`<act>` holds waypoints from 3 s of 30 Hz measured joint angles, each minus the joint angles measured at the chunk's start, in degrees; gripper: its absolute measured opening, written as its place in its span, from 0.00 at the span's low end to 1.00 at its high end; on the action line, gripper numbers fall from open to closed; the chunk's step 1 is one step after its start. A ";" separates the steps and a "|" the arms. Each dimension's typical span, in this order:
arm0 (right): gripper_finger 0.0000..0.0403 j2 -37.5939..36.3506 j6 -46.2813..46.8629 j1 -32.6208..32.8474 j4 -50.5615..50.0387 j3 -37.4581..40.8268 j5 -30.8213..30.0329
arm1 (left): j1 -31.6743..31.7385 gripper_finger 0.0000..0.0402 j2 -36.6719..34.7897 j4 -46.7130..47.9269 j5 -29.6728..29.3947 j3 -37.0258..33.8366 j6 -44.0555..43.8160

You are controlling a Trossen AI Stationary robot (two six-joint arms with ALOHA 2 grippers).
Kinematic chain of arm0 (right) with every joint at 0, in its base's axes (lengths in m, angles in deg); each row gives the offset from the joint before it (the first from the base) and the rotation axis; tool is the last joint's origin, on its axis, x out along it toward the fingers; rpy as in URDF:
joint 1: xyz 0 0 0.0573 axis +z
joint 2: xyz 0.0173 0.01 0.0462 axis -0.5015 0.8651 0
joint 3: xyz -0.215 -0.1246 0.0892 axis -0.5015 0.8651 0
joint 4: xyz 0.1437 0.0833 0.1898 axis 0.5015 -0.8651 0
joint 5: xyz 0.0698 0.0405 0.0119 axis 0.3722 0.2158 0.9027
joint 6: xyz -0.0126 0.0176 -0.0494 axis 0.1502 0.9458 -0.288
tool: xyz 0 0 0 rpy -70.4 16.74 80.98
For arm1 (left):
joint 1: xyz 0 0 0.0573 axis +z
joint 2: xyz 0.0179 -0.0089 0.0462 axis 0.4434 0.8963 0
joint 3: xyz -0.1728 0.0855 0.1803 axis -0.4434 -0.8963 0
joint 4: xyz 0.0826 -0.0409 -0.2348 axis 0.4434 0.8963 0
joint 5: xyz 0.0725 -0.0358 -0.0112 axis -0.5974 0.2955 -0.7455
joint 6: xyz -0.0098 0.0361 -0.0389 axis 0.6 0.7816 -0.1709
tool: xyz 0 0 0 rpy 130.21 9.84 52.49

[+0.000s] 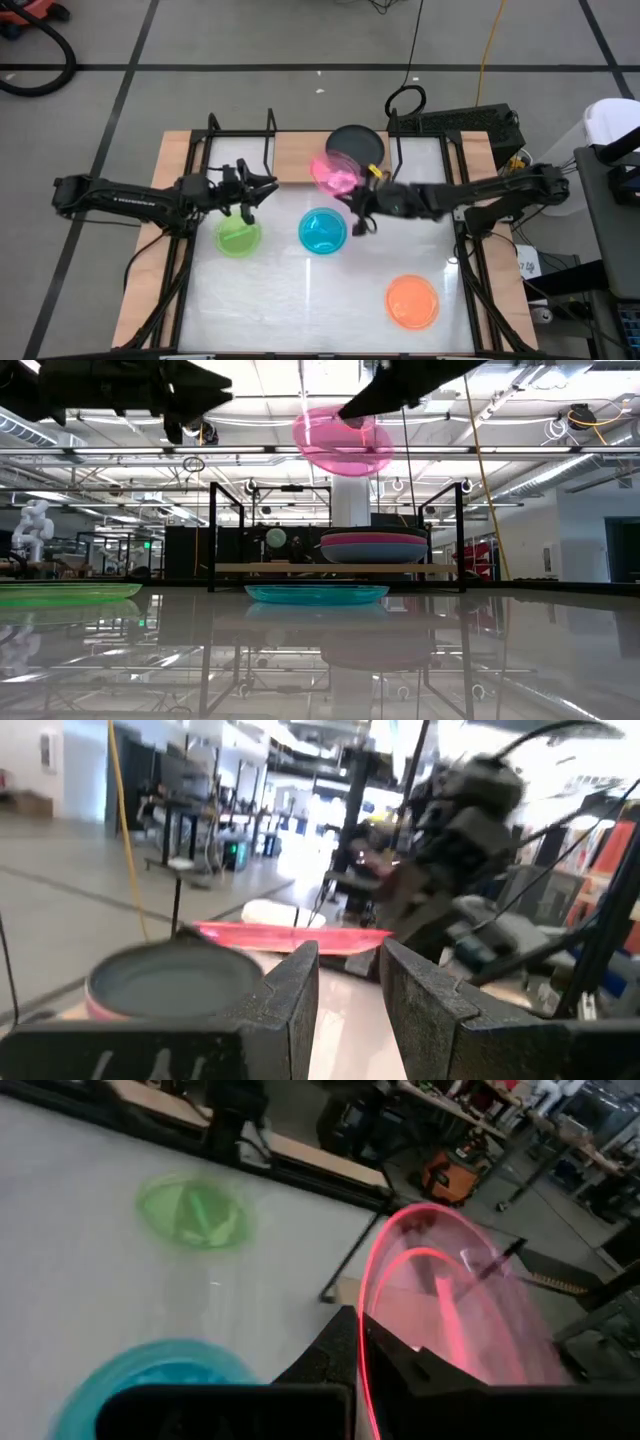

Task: Place and stack plates onto a shelf
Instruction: Put the small pink plate on the shelf, then stack the small green plate on top of the small pink plate on the shelf

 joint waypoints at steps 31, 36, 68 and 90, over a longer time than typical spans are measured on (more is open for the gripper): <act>0.00 35.65 -11.47 -19.10 14.62 -15.93 19.34 | 1.18 0.29 -8.97 7.58 -1.60 0.07 8.70; 0.00 36.61 -9.93 -20.85 14.16 -15.92 19.36 | 1.23 0.29 -8.97 7.58 -1.79 0.04 9.68; 0.00 36.53 -5.73 -23.00 15.54 -14.86 23.75 | 1.99 0.29 -8.33 9.32 -2.17 0.00 9.22; 0.16 36.51 -5.23 -20.89 17.15 -14.86 26.26 | 1.99 0.29 -5.47 7.44 -3.07 0.00 9.40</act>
